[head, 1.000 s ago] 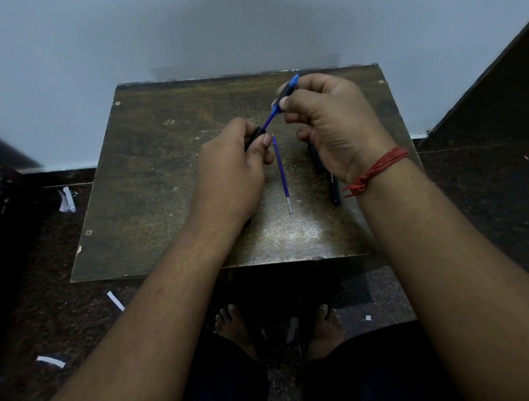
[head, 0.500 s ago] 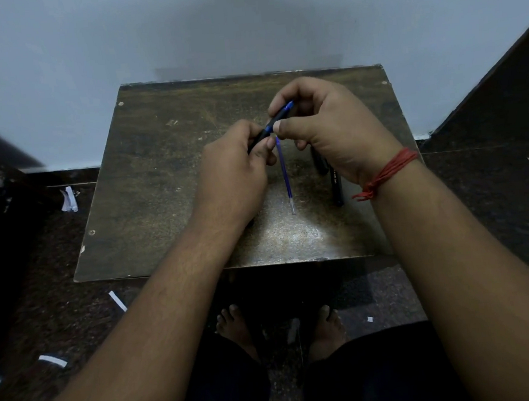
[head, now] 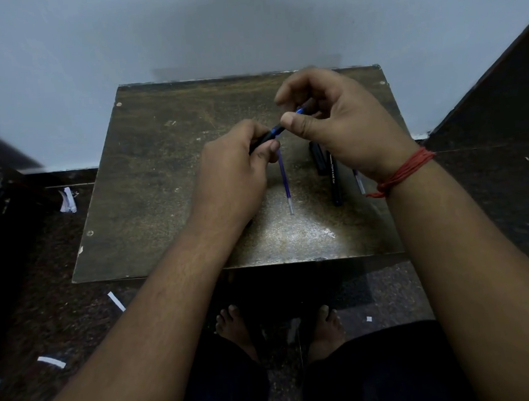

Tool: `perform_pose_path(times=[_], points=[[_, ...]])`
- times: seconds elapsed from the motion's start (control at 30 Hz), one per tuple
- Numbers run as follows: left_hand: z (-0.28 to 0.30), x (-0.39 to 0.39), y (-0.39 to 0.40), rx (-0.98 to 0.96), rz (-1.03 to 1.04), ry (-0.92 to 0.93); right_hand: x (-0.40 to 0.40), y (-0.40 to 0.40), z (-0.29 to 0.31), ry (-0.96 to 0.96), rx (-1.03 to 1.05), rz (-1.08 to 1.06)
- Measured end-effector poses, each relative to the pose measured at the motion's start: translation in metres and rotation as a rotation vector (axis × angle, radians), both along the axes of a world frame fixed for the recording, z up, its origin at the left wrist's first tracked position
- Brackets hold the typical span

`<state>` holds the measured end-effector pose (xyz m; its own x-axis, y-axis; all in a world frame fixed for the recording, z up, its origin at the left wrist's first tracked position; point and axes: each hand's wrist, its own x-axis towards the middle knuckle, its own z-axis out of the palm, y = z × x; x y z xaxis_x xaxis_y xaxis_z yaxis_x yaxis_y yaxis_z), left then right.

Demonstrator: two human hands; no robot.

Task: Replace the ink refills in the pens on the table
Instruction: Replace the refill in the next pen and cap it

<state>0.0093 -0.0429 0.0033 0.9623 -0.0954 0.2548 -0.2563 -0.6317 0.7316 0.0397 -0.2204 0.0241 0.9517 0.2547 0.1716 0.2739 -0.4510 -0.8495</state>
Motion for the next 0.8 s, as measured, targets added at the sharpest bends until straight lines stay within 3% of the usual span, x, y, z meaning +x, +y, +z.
perform_pose_path(times=[0.3,0.5,0.7,0.8], points=[[0.0002,-0.0001,0.0003,0.009,0.001,0.013,0.0008,0.0092,-0.0051,-0.041,-0.105,-0.158],[-0.0007,-0.0005,0.0005,0.007,0.008,0.021,-0.0016,0.0042,-0.0021,-0.071,-0.075,-0.01],[-0.0004,-0.0007,-0.0004,0.012,0.008,0.027,0.002,0.0092,-0.0065,-0.067,-0.167,-0.136],[0.0003,-0.0006,-0.0002,0.009,0.01,0.028,0.0004,0.0041,-0.0055,-0.057,-0.058,-0.082]])
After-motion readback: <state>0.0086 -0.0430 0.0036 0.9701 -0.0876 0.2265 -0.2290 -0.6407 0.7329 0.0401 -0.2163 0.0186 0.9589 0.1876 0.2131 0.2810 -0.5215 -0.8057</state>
